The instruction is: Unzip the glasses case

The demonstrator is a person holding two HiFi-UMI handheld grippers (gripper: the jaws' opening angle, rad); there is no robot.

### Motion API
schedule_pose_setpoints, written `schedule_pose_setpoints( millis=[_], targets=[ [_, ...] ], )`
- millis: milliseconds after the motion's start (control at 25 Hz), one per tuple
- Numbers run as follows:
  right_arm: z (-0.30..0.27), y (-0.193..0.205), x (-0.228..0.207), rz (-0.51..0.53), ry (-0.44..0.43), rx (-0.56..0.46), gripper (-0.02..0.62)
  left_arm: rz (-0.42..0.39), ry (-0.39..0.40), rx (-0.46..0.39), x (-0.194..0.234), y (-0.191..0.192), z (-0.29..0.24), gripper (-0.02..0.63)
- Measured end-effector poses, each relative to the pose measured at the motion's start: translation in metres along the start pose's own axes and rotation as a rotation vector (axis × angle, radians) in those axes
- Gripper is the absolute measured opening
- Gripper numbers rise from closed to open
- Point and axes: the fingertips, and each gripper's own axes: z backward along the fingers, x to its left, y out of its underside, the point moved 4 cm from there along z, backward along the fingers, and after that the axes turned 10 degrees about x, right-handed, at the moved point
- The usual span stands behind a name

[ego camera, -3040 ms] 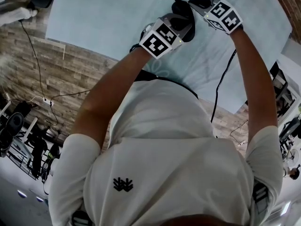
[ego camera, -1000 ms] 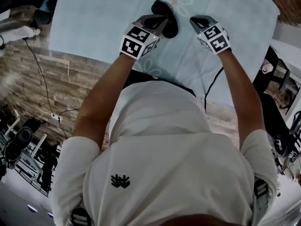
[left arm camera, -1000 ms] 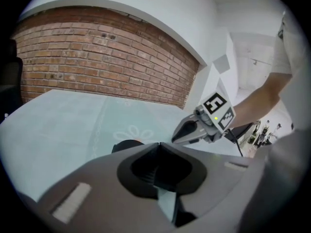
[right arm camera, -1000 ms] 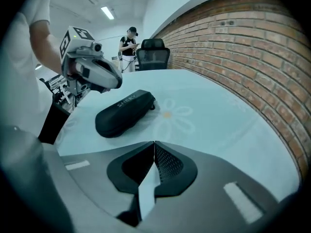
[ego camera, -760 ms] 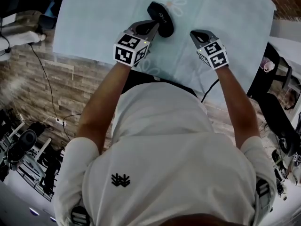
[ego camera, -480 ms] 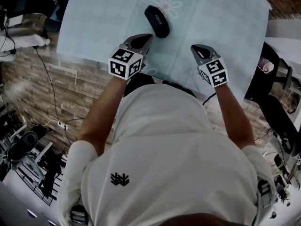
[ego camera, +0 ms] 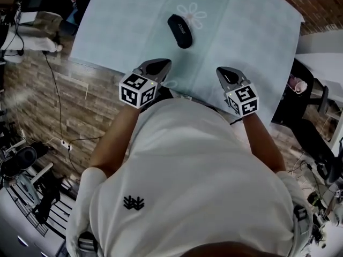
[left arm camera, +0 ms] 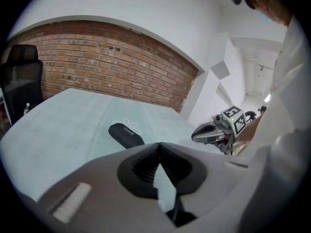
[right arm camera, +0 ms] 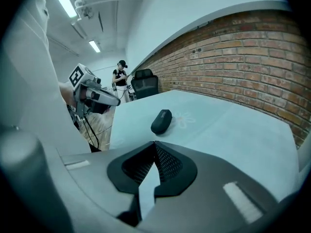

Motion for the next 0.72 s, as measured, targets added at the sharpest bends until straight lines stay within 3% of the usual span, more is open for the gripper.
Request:
schedule_pose_setpoints(
  millis=[320, 720],
  targets=[
    [0.001, -0.005, 0.022, 0.056, -0.041, -0.001, 0.002, 0.123, -0.011, -0.035, -0.001, 0.006, 0.017, 0.055],
    [0.000, -0.010, 0.029, 0.086, -0.047, -0.018, 0.001, 0.018, -0.039, 0.006, -0.010, 0.015, 0.018, 0.055]
  ],
)
